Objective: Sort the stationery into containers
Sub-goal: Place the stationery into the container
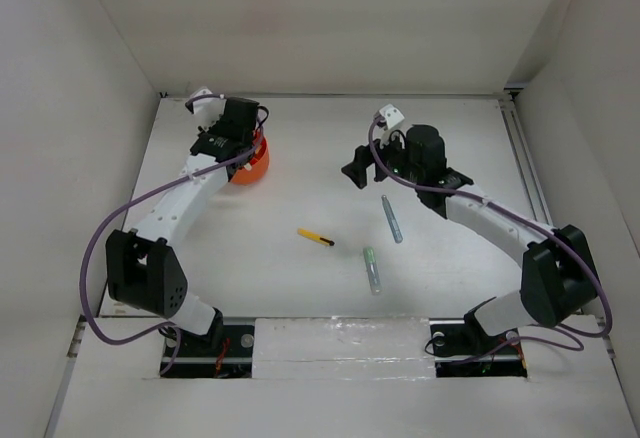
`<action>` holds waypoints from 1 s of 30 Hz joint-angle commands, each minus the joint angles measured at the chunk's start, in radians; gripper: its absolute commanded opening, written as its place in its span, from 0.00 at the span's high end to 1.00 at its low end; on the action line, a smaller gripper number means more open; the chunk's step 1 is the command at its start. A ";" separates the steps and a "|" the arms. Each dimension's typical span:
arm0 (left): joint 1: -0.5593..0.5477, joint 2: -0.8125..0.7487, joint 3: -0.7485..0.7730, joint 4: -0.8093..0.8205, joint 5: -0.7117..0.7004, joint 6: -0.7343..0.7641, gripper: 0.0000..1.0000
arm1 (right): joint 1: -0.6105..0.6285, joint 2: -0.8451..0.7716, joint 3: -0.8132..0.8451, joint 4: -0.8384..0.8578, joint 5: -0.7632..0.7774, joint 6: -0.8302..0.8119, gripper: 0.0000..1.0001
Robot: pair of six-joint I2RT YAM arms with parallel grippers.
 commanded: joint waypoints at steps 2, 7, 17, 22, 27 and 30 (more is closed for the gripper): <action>0.026 -0.010 -0.009 0.056 -0.131 -0.040 1.00 | 0.015 -0.028 0.020 0.051 -0.038 -0.024 0.00; 0.046 -0.019 -0.046 0.150 -0.082 -0.008 1.00 | 0.024 -0.006 0.031 0.051 -0.038 -0.024 0.00; 0.046 0.003 -0.088 0.236 -0.073 -0.019 1.00 | 0.033 0.024 0.049 0.051 -0.048 -0.033 0.00; 0.046 0.003 -0.098 0.245 -0.082 -0.040 1.00 | 0.033 0.024 0.050 0.051 -0.048 -0.033 0.00; 0.046 0.012 -0.109 0.245 -0.091 -0.072 1.00 | 0.033 0.043 0.059 0.051 -0.057 -0.033 0.00; 0.046 0.012 -0.127 0.254 -0.100 -0.083 1.00 | 0.033 0.043 0.059 0.051 -0.057 -0.033 0.00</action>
